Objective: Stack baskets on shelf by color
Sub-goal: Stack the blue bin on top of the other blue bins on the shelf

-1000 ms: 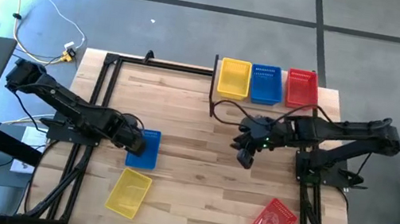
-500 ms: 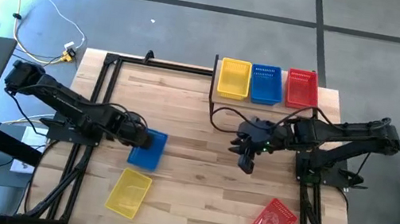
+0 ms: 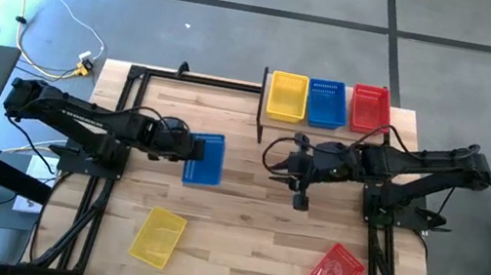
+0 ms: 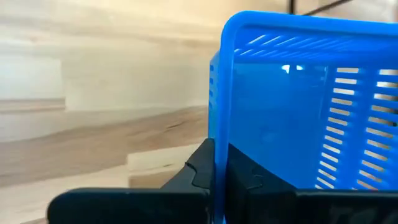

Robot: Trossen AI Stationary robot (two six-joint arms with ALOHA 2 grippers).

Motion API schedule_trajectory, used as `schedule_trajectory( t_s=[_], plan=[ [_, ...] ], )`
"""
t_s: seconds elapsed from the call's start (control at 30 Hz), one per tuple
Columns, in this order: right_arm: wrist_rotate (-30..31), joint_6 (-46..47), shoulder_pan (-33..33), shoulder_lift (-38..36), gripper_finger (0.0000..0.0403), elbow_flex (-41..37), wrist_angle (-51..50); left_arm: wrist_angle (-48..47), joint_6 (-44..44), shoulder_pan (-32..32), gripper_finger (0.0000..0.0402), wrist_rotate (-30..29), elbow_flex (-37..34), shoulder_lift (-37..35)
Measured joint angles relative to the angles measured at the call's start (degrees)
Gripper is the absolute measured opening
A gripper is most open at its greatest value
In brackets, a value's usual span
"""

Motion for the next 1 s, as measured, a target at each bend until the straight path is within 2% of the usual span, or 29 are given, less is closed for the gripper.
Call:
schedule_trajectory(
  t_s=[0.13, 0.27, 0.53, 0.73, 1.0],
  plan=[
    [-0.08, -4.68, -0.78, 0.05, 0.0094, 0.63, 1.57, -2.10, 0.76, 0.96, 0.0001, -2.13, 4.37, 0.06],
    [-1.18, -8.68, -1.49, 2.26, 0.0094, 4.74, 0.10, -6.20, 1.49, 1.70, 0.0000, -3.67, 9.52, 2.11],
    [-2.70, -16.35, -2.21, 10.97, 0.0094, 14.58, -7.78, -9.37, 4.75, 1.88, 0.0000, -6.06, 20.42, 12.87],
    [-2.57, -18.52, -2.19, 16.75, 0.0094, 17.88, -7.98, -9.74, 4.97, 1.88, 0.0000, -6.14, 24.61, 19.00],
    [-2.71, -15.88, -2.05, 24.21, 0.0094, 19.47, -7.95, -9.64, 4.58, 3.29, 0.0000, -2.51, 25.71, 20.87]
  ],
)
